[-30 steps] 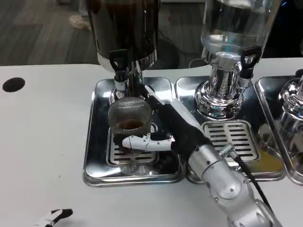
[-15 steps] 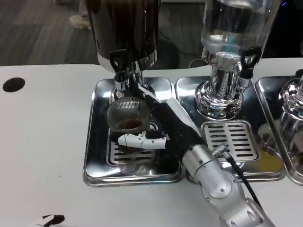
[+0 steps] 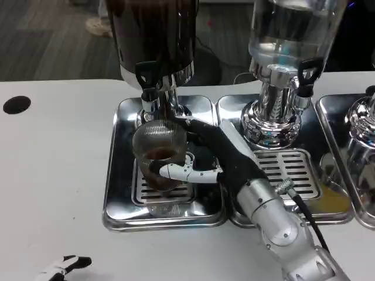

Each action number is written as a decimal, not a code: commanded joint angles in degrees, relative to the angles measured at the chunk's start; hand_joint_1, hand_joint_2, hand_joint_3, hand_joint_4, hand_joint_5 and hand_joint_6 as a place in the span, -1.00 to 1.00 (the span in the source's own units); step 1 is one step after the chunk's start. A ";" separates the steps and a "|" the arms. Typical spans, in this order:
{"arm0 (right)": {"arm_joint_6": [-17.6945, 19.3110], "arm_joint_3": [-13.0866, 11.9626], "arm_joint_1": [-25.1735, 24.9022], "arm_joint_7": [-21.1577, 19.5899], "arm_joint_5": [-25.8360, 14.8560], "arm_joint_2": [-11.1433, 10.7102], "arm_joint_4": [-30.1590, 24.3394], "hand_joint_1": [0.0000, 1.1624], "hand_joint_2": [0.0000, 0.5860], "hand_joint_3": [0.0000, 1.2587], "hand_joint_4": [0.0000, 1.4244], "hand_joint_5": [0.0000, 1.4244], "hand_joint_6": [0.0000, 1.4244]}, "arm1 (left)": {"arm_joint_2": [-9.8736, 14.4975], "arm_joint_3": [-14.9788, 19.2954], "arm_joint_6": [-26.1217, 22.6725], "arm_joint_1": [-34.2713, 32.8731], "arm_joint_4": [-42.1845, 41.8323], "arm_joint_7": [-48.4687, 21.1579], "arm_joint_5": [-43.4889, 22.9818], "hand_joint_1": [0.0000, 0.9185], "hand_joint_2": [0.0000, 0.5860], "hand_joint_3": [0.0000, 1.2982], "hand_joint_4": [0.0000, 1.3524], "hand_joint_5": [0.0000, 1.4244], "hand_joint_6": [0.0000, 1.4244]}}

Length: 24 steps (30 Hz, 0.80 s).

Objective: Grasp the cup under the faucet to collect the drink, then remove the cup.

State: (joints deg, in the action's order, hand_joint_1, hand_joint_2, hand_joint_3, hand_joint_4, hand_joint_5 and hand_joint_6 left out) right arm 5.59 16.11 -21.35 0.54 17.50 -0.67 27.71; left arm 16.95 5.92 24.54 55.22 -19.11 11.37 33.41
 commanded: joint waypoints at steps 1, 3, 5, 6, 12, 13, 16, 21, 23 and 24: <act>1.24 -0.42 0.60 -0.51 0.04 -0.68 -0.36 0.34 -0.68 -0.59 -0.70 -0.66 -0.82 | -0.54 -0.25 -0.69 -0.14 -0.77 -0.99 0.27 -1.00 -0.81 -0.54 -0.72 -0.51 -0.09; 1.23 -0.34 0.64 0.09 -0.11 -0.92 -0.40 0.33 -0.69 -0.63 -0.74 -0.68 -0.85 | -0.66 -0.29 -0.69 -0.14 -0.90 -1.10 0.45 -1.00 -0.81 -0.54 -0.71 -0.50 -0.09; 1.29 -0.18 0.60 0.66 -0.22 -1.09 -0.37 0.32 -0.69 -0.69 -0.80 -0.72 -0.88 | -0.78 -0.29 -0.75 -0.17 -0.97 -1.18 0.69 -1.00 -0.81 -0.54 -0.71 -0.50 -0.09; 1.32 -0.12 0.55 1.14 -0.39 -1.15 -0.33 0.32 -0.69 -0.73 -0.84 -0.74 -0.91 | -0.82 -0.29 -0.76 -0.19 -0.98 -1.26 0.69 -1.00 -0.81 -0.53 -0.71 -0.50 -0.09; 1.33 0.01 0.35 2.89 -0.98 -1.39 -0.35 0.30 -0.68 -0.90 -0.95 -0.82 -0.96 | -1.01 0.00 -0.45 0.23 -0.86 -1.29 0.42 -1.00 -0.81 -0.52 -0.70 -0.50 -0.08; 1.28 0.03 0.35 3.01 -1.02 -1.40 -0.41 0.29 -0.68 -0.90 -0.95 -0.83 -0.96 | -1.00 0.08 -0.35 0.31 -0.80 -1.27 0.34 -1.00 -0.81 -0.52 -0.70 -0.50 -0.08; 1.18 0.20 0.45 3.09 -0.99 -1.19 -0.79 0.29 -0.68 -0.91 -0.95 -0.83 -0.96 | -0.94 0.25 -0.22 0.47 -0.74 -1.35 0.18 -1.00 -0.81 -0.52 -0.70 -0.50 -0.08; 1.09 0.71 0.53 2.96 -0.98 -0.54 -1.01 0.29 -0.68 -0.91 -0.95 -0.83 -0.96 | -0.78 0.45 -0.01 0.82 -0.62 -1.45 0.02 -1.00 -0.81 -0.51 -0.70 -0.50 -0.07; 1.07 0.86 0.50 2.87 -1.05 -0.24 -1.05 0.28 -0.68 -0.91 -0.92 -0.83 -0.96 | -0.73 0.66 0.25 1.16 -0.49 -1.33 -0.12 -1.00 -0.81 -0.51 -0.70 -0.49 -0.07; 1.13 0.98 0.46 2.80 -1.01 -0.07 -1.16 0.28 -0.68 -0.91 -0.91 -0.83 -0.96 | -0.69 0.74 0.35 1.30 -0.44 -1.30 -0.18 -1.00 -0.81 -0.51 -0.70 -0.49 -0.07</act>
State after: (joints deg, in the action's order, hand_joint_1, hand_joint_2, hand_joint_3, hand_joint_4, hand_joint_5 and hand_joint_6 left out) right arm 6.05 16.82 -21.22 3.19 16.76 -1.46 27.34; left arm 16.11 6.03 24.45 55.45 -19.69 10.55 33.97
